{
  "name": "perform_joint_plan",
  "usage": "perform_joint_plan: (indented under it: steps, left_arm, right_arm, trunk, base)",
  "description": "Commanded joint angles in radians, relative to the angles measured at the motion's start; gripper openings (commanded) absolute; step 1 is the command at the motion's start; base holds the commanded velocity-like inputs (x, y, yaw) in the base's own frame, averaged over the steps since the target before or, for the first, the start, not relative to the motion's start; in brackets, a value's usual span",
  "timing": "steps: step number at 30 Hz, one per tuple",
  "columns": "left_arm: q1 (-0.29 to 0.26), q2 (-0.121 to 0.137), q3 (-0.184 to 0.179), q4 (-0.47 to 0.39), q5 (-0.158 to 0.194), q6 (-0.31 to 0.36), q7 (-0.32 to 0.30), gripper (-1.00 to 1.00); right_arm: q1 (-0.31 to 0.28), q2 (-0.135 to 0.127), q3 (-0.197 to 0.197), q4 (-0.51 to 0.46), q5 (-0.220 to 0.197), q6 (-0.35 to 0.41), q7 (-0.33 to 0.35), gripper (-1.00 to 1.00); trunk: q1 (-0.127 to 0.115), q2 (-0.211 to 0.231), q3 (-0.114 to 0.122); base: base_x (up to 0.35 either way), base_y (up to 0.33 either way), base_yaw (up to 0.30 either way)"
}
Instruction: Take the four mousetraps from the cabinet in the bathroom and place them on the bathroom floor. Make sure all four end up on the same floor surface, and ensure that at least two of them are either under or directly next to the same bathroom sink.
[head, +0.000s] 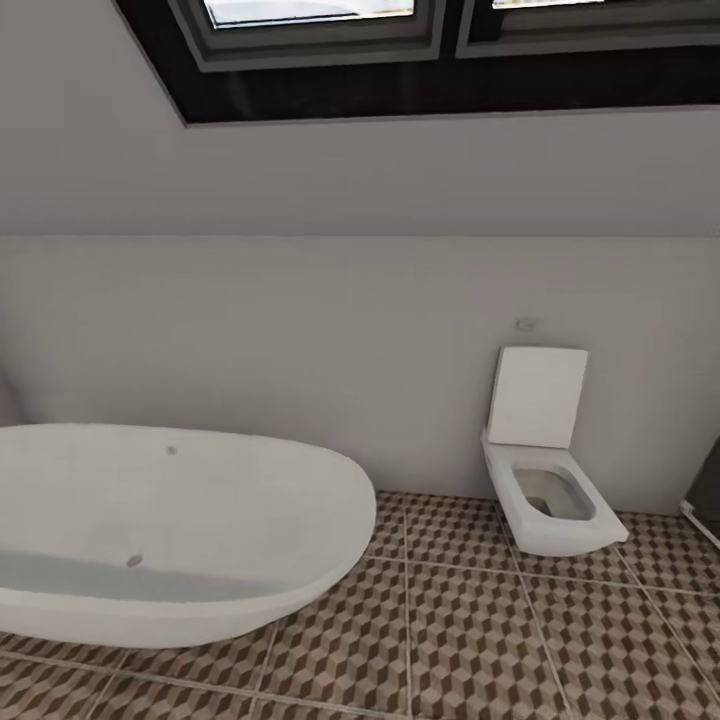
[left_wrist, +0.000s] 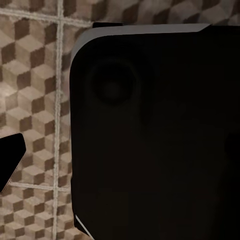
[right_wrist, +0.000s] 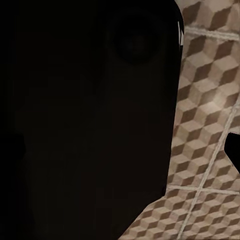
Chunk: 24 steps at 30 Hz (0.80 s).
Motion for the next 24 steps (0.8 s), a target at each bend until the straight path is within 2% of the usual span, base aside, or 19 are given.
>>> perform_joint_plan:
  steps: [1, 24]
  left_arm:
    - [0.000, 0.000, 0.001, 0.000, 0.002, -0.003, 0.000, 1.00]
    - [0.000, 0.000, 0.001, 0.000, 0.002, -0.003, 0.000, 1.00]
  right_arm:
    - [0.000, 0.000, 0.001, 0.000, 0.001, 0.000, 0.000, 1.00]
    - [0.000, 0.000, 0.000, 0.000, 0.001, 0.000, 0.000, 1.00]
  trunk:
    - [0.000, 0.000, -0.001]
    - [0.000, 0.000, -0.001]
  base:
    - [0.000, 0.000, -0.275]
    - [0.000, 0.000, -0.290]
